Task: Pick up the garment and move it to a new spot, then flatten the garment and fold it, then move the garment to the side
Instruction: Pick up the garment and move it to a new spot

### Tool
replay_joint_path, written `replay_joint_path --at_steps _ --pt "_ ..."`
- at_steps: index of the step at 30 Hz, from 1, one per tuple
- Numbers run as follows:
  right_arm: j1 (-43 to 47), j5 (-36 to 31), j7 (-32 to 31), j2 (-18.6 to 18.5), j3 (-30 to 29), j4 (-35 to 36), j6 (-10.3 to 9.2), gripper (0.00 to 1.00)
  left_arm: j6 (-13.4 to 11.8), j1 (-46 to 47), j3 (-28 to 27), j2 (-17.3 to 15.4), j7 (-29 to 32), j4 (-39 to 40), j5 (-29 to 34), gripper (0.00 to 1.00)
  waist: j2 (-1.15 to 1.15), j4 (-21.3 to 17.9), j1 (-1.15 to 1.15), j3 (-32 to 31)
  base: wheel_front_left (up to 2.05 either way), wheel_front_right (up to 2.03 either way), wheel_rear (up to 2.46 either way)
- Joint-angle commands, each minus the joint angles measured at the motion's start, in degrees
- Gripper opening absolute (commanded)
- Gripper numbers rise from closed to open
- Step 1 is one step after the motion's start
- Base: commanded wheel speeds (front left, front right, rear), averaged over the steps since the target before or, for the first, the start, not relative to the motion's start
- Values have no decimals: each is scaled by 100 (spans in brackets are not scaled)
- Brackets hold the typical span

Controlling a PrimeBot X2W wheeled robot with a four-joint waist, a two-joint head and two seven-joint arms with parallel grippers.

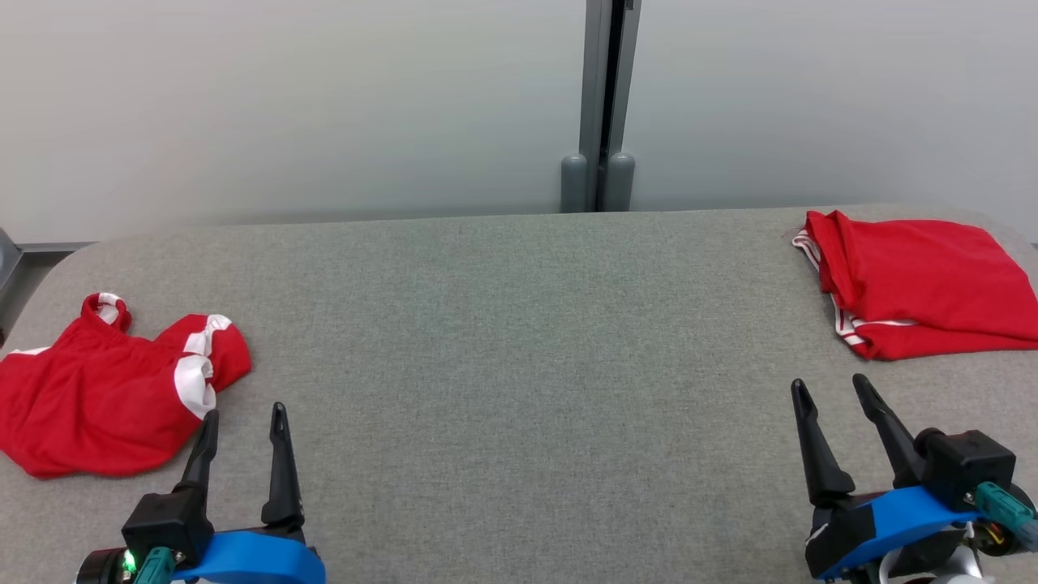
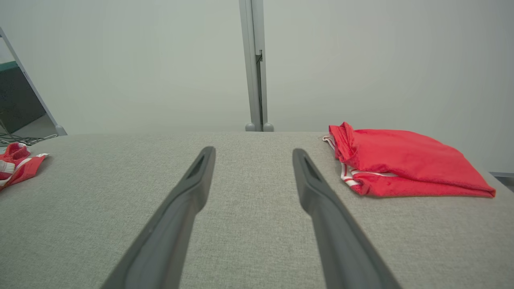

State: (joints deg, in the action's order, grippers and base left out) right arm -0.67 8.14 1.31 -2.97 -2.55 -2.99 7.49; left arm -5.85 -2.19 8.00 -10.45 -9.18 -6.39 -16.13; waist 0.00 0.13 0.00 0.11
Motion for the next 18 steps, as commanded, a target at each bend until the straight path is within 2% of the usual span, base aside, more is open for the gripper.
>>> replay_joint_path --at_steps 1,10,18 --pt "75 10 2 12 1 -18 1 100 -19 -51 -5 -40 -2 27 -11 100 0 9 0 1 0 0 0" --pt "-48 47 51 11 79 -56 1 100 -78 18 -98 -141 15 92 -54 100 0 185 0 103 0 0 0" --pt "-175 6 70 9 188 -101 1 100 -175 5 -140 -196 54 179 -96 100 0 596 0 208 0 0 0"
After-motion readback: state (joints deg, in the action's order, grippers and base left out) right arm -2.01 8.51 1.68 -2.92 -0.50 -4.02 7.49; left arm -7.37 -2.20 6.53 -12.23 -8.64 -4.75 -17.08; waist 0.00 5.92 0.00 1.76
